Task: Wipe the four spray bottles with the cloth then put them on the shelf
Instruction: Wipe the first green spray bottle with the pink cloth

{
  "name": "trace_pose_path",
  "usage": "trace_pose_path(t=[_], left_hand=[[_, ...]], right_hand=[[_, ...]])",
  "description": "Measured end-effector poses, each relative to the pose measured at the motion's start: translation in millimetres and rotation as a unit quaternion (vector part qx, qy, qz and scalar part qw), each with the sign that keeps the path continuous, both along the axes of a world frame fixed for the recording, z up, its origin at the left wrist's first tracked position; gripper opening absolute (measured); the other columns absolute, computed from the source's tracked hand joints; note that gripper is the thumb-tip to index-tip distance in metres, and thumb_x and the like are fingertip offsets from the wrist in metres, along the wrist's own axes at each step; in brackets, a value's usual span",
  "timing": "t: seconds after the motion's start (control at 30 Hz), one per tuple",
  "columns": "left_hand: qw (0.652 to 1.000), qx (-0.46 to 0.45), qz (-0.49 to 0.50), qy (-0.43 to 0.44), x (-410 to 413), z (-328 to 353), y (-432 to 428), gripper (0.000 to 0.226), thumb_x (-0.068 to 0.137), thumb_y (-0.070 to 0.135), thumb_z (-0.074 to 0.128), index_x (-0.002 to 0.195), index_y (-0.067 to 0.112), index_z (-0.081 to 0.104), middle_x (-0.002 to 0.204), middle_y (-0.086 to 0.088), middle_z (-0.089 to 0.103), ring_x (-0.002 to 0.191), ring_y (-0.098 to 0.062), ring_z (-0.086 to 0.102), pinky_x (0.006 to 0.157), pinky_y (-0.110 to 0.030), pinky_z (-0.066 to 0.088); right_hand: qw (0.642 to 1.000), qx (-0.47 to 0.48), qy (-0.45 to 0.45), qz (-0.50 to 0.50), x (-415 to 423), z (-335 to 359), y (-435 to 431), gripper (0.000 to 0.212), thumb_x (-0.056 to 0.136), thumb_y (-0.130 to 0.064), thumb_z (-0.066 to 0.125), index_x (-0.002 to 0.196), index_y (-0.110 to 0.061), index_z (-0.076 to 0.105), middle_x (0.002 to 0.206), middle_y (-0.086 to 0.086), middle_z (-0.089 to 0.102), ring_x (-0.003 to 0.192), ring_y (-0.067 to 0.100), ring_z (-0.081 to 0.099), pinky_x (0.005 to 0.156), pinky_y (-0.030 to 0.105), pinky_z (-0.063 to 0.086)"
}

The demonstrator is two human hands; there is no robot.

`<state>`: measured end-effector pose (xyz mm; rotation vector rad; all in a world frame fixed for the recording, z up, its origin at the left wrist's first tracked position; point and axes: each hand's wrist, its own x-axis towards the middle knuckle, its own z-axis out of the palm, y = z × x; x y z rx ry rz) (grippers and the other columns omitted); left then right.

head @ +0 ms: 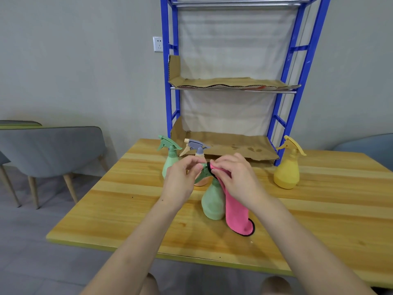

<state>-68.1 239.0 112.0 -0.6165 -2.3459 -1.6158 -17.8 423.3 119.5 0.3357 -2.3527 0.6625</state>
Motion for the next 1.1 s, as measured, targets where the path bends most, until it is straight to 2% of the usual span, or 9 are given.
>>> trace_pose_path(t=[0.1, 0.23, 0.4, 0.53, 0.67, 0.73, 0.83, 0.93, 1.1], left_hand=[[1.000, -0.013, 0.005, 0.000, 1.1, 0.4, 0.4, 0.020, 0.101, 0.026, 0.064, 0.098, 0.044, 0.071, 0.097, 0.024, 0.073, 0.097, 0.003, 0.066, 0.086, -0.041, 0.058], [1.000, -0.009, 0.012, -0.006, 1.9, 1.5, -1.5, 0.021, 0.102, 0.024, 0.063, 0.097, 0.042, 0.072, 0.096, 0.023, 0.073, 0.095, 0.003, 0.065, 0.087, -0.041, 0.058], [1.000, -0.018, 0.013, -0.011, 4.8, 3.3, 0.6, 0.018, 0.101, 0.025, 0.064, 0.098, 0.040, 0.072, 0.094, 0.026, 0.071, 0.094, 0.008, 0.063, 0.086, -0.033, 0.057], [1.000, -0.008, 0.012, -0.014, 4.8, 2.6, 0.5, 0.017, 0.100, 0.026, 0.065, 0.097, 0.041, 0.073, 0.091, 0.031, 0.069, 0.092, 0.008, 0.063, 0.084, -0.032, 0.057], [1.000, 0.004, 0.008, -0.022, 5.1, 3.8, 0.9, 0.017, 0.100, 0.025, 0.066, 0.096, 0.041, 0.073, 0.091, 0.031, 0.070, 0.092, 0.006, 0.065, 0.086, -0.033, 0.056], [1.000, 0.012, 0.004, -0.027, 5.4, 4.1, 1.0, 0.017, 0.099, 0.024, 0.067, 0.097, 0.039, 0.074, 0.091, 0.028, 0.072, 0.092, 0.005, 0.065, 0.085, -0.030, 0.055], [0.999, 0.018, 0.001, -0.031, 5.4, 3.9, 0.8, 0.015, 0.099, 0.023, 0.067, 0.099, 0.037, 0.076, 0.093, 0.023, 0.073, 0.090, 0.006, 0.066, 0.081, -0.024, 0.054], [0.999, 0.038, -0.009, -0.029, 8.7, 4.7, 1.0, 0.016, 0.099, 0.018, 0.067, 0.103, 0.030, 0.077, 0.097, 0.018, 0.075, 0.089, 0.009, 0.065, 0.071, -0.006, 0.047], [0.998, 0.048, -0.013, -0.024, 9.1, 3.6, 0.7, 0.016, 0.100, 0.018, 0.067, 0.103, 0.029, 0.077, 0.099, 0.017, 0.075, 0.094, 0.006, 0.066, 0.075, -0.004, 0.047]], right_hand=[[1.000, -0.012, 0.009, -0.010, 2.8, -4.8, 2.3, 0.017, 0.096, -0.020, 0.072, 0.111, -0.019, 0.080, 0.107, -0.012, 0.074, 0.093, 0.016, 0.052, 0.081, 0.017, 0.040], [0.999, -0.029, 0.003, -0.034, 8.1, -15.6, 12.2, 0.016, 0.094, -0.017, 0.073, 0.108, -0.018, 0.080, 0.108, -0.011, 0.074, 0.092, 0.015, 0.053, 0.084, 0.014, 0.040], [0.997, -0.023, -0.055, -0.040, 16.3, -15.4, 31.1, 0.023, 0.095, -0.018, 0.073, 0.117, -0.024, 0.078, 0.114, -0.016, 0.070, 0.101, 0.014, 0.058, 0.090, 0.013, 0.037], [0.984, -0.142, -0.108, -0.002, 23.8, 1.3, 30.7, 0.019, 0.097, -0.018, 0.070, 0.110, -0.024, 0.081, 0.109, -0.013, 0.067, 0.107, 0.000, 0.060, 0.096, 0.018, 0.045], [0.968, -0.240, -0.065, 0.016, 24.1, 19.4, 25.2, 0.016, 0.098, -0.019, 0.069, 0.107, -0.022, 0.082, 0.111, -0.008, 0.071, 0.109, 0.005, 0.063, 0.101, 0.026, 0.047], [0.964, -0.259, -0.056, 0.036, 23.0, 28.0, 19.2, 0.016, 0.098, -0.018, 0.068, 0.105, -0.024, 0.082, 0.111, -0.008, 0.071, 0.109, 0.005, 0.064, 0.099, 0.024, 0.048], [0.966, -0.245, -0.062, 0.061, 18.3, 31.1, 11.8, 0.017, 0.099, -0.017, 0.067, 0.106, -0.024, 0.081, 0.111, -0.008, 0.070, 0.109, 0.005, 0.064, 0.097, 0.019, 0.047], [0.975, -0.192, -0.092, 0.060, 10.2, 20.1, 7.2, 0.019, 0.098, -0.019, 0.068, 0.109, -0.027, 0.081, 0.109, -0.012, 0.069, 0.109, 0.005, 0.063, 0.098, 0.025, 0.047], [0.978, -0.144, -0.133, 0.068, 10.4, 5.8, 5.6, 0.033, 0.097, -0.018, 0.070, 0.125, -0.036, 0.073, 0.113, -0.019, 0.070, 0.109, -0.002, 0.063, 0.097, 0.024, 0.050]])
